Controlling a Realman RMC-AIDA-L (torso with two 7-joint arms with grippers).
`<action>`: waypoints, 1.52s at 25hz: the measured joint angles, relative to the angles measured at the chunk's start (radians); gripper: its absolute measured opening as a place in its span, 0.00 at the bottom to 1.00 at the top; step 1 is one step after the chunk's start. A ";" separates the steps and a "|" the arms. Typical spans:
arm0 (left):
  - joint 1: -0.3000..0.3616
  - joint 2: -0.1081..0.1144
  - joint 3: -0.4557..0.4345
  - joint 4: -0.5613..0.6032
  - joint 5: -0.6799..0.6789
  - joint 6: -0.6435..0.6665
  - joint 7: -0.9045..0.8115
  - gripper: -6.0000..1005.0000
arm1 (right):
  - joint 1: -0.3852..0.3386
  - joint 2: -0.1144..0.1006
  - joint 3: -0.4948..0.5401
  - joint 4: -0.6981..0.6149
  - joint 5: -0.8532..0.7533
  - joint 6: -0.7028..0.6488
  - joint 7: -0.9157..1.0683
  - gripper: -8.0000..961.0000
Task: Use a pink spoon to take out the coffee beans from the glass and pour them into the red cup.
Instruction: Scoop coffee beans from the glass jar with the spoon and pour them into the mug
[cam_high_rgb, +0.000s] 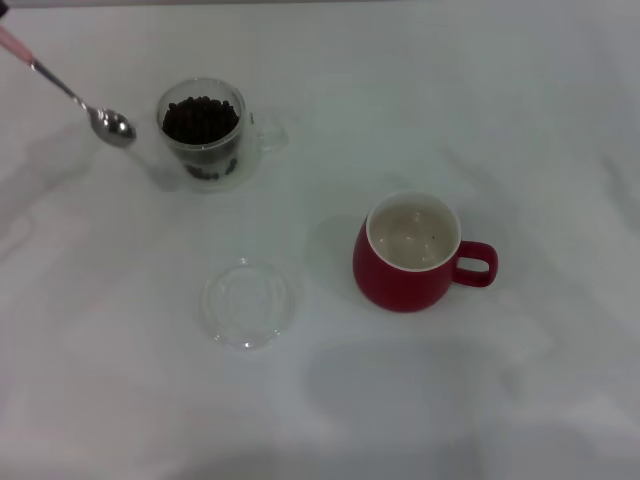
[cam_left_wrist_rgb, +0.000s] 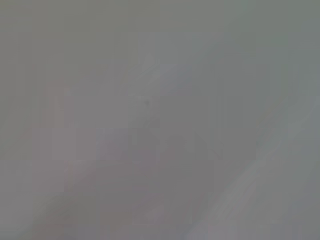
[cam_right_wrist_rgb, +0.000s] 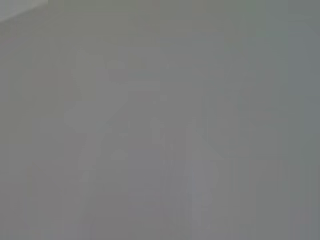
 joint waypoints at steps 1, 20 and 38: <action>-0.031 0.018 0.000 0.001 0.026 -0.026 -0.018 0.14 | -0.002 0.001 0.000 -0.006 -0.010 0.000 0.000 0.78; -0.319 -0.022 0.008 0.003 0.367 -0.384 -0.109 0.14 | -0.005 0.003 -0.002 -0.039 -0.108 0.024 0.007 0.78; -0.282 -0.135 0.001 -0.005 0.345 -0.526 -0.055 0.14 | -0.019 -0.005 0.000 -0.014 -0.118 0.026 0.035 0.78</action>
